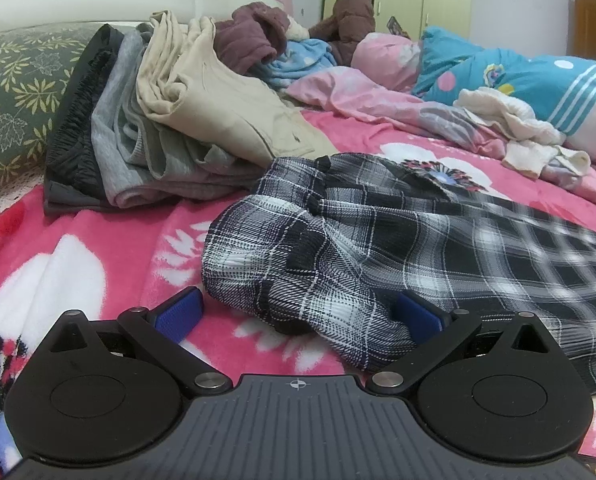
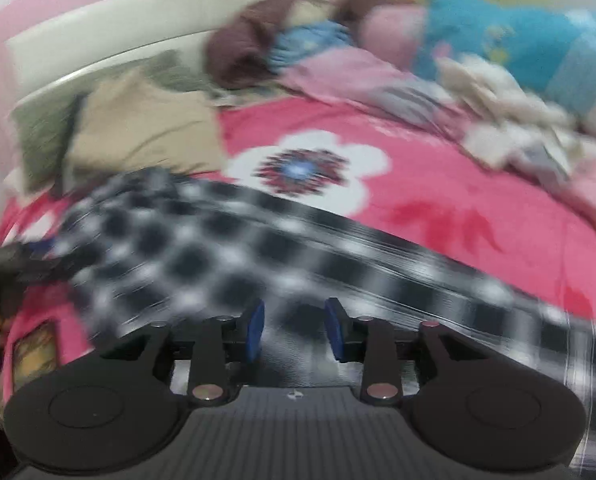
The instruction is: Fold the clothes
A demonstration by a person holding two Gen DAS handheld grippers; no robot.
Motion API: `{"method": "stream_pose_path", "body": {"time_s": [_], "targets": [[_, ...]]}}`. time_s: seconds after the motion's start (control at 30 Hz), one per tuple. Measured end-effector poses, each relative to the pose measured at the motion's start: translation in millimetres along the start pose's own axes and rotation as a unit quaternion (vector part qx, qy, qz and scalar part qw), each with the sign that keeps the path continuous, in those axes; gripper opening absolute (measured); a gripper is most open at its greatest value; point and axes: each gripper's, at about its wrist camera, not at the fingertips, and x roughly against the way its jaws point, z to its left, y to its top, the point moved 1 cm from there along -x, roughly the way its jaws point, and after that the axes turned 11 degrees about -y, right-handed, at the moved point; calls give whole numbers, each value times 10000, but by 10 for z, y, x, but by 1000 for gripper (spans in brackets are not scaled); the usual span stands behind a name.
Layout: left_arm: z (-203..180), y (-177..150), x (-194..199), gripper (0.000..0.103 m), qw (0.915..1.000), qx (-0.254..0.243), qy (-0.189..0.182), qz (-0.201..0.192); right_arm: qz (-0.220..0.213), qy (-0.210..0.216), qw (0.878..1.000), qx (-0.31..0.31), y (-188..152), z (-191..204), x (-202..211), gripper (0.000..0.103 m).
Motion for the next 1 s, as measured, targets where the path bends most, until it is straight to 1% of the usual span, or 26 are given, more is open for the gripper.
{"method": "stream_pose_path", "body": {"time_s": [0.1, 0.2, 0.23, 0.3, 0.37, 0.4, 0.47, 0.5, 0.57, 0.6, 0.67, 0.8, 0.97, 1.0], "targets": [[-5, 1, -1, 103, 10000, -1, 23, 9, -43, 27, 9996, 273, -52, 209, 76, 44], [-7, -1, 2, 103, 10000, 8, 36, 5, -87, 55, 9985, 547, -104, 418, 151, 52], [-7, -2, 4, 103, 10000, 11, 39, 5, -55, 17, 9986, 517, -88, 448, 185, 52], [-2, -6, 4, 103, 10000, 7, 33, 5, -21, -19, 9998, 210, 1, 428, 281, 54], [0, -7, 6, 103, 10000, 12, 32, 17, -141, 62, 9999, 47, 81, 447, 386, 60], [-2, -7, 7, 103, 10000, 12, 33, 18, -229, 76, 9997, 54, 106, 472, 427, 61], [-5, -8, 9, 103, 10000, 13, 36, 19, -265, 128, 9993, 241, 98, 581, 395, 66], [-7, -9, 10, 103, 10000, 14, 38, 20, -264, 157, 9989, 357, 87, 644, 364, 67], [-10, -9, 13, 103, 10000, 15, 40, 21, -23, 75, 9977, 669, -30, 776, 220, 67], [-12, -10, 14, 103, 10000, 15, 42, 22, 12, 21, 9974, 719, -77, 810, 187, 68], [-15, -11, 16, 103, 10000, 16, 45, 23, -64, -49, 9983, 584, -103, 808, 216, 68], [-21, -12, 21, 103, 10000, 18, 50, 26, -221, -101, 9997, 31, -14, 678, 326, 68], [-26, -11, 22, 103, 10000, 21, 53, 29, 11, -161, 9997, -161, -135, 640, 152, 69], [-27, -10, 22, 103, 10000, 22, 54, 30, -13, -181, 9996, -206, -144, 631, 151, 69]]}}
